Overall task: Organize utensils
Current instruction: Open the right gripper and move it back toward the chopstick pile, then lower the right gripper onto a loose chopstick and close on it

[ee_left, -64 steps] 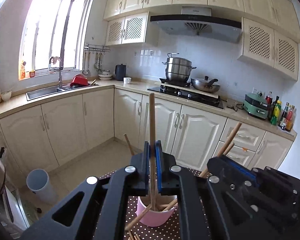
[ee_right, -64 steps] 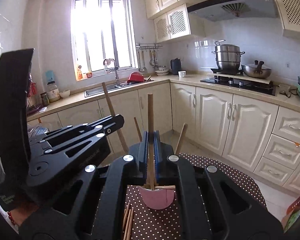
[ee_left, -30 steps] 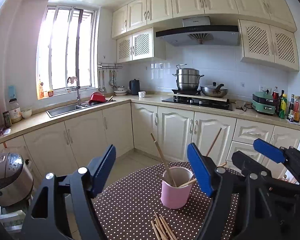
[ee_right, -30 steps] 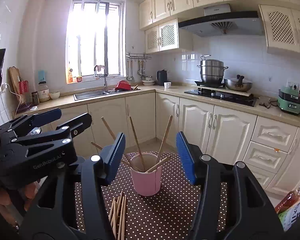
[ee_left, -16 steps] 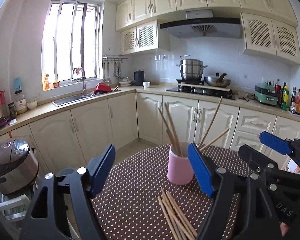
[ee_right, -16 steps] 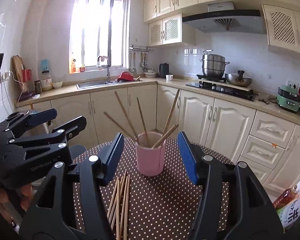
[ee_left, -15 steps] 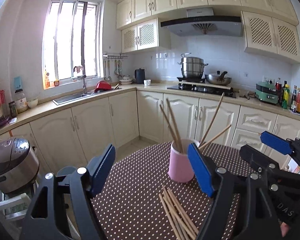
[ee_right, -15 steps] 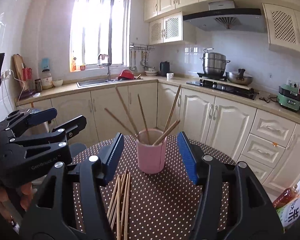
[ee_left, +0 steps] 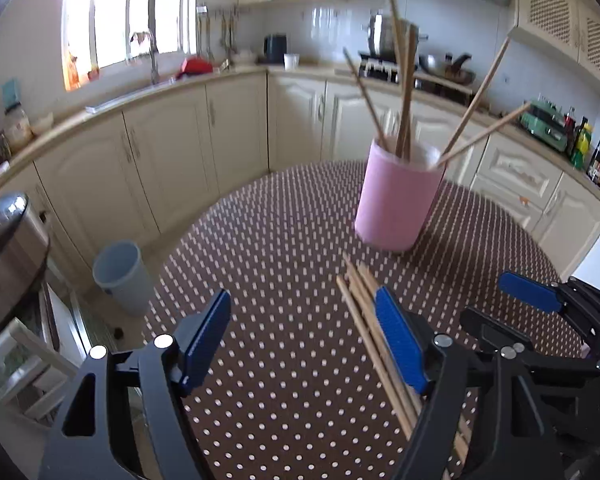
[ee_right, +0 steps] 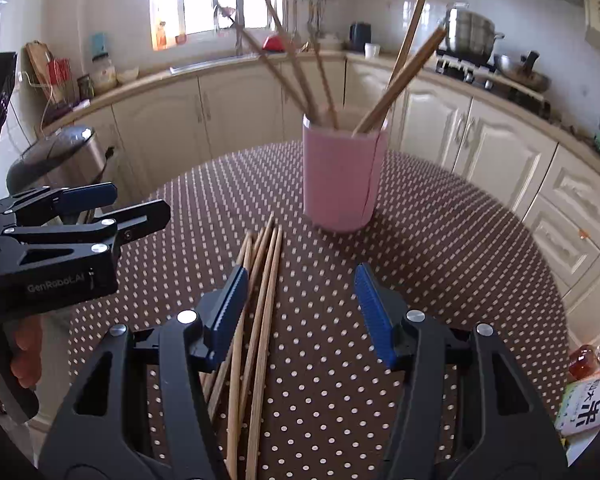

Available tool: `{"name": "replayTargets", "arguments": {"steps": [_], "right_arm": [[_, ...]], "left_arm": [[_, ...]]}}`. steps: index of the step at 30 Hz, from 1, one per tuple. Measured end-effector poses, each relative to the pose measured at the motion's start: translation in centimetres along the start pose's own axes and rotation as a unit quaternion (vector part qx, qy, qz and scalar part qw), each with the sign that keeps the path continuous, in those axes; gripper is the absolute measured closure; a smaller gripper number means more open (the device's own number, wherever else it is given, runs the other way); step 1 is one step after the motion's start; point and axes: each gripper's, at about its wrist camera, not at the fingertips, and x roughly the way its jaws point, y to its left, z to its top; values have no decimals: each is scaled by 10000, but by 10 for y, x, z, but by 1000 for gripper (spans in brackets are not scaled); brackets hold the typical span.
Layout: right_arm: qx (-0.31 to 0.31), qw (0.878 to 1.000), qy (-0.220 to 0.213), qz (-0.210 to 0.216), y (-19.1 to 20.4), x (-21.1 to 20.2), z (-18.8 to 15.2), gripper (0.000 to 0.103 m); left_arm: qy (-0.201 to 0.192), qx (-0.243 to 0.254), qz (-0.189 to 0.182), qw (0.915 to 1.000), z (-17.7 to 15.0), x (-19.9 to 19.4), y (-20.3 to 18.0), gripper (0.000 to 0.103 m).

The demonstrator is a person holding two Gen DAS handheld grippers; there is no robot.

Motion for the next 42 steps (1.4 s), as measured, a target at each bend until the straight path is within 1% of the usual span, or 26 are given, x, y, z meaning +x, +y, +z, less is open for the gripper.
{"name": "replayTargets", "arguments": {"steps": [1,2,4,6,10,15,20,26,28,31,32,33,34,35,36,37,39,40,42], "right_arm": [[0,9999,118,48,2,8,-4,54],[14,9998,198,91,1,13,-6,55],[45,9990,417,181,2,27,-10,62],[20,9981,582,189,3,38,-13,64],[16,9968,772,221,1,51,-20,65],[-43,9966,794,218,4,57,-17,65],[-106,9964,830,166,8,69,-7,65],[-112,9949,968,265,9,75,3,65],[-159,9947,977,268,11,74,1,65],[-36,9932,1061,472,9,74,-3,66],[-42,9931,1072,475,10,73,-5,66],[-94,9934,1064,413,12,72,-7,67],[-234,9940,1035,268,16,71,-10,68],[-317,9944,987,213,19,71,-11,68],[-286,9948,958,209,19,71,-11,71],[-243,9951,939,192,18,71,-11,77],[-189,9955,915,149,12,72,-10,84],[-151,9955,923,178,9,72,-11,86],[-98,9955,930,175,3,71,-10,86]], "left_arm": [[150,-19,-28,9999,-4,9,2,30],[242,-29,-56,9997,-7,14,3,30],[432,-44,-67,9990,-13,27,7,30],[527,-30,-60,9986,-18,34,8,30],[663,4,-115,9977,-23,46,6,30],[780,112,-112,9968,-23,59,1,30],[869,-7,-118,9961,-22,66,3,30],[911,-13,-168,9957,-19,71,5,30],[968,-20,-221,9951,-19,72,5,30],[1018,-51,-214,9946,-19,74,4,30],[1026,-38,-218,9945,-19,75,4,30],[1031,-23,-217,9944,-20,75,4,30],[1029,-3,-207,9945,-20,76,3,30],[1026,14,-205,9945,-21,76,1,30],[1034,34,-197,9944,-20,77,0,30],[1033,41,-193,9945,-20,78,-1,30],[1042,47,-270,9942,-19,79,-5,30],[1039,59,-285,9942,-18,80,-8,30],[1050,95,-244,9941,-16,83,-11,30]]}}
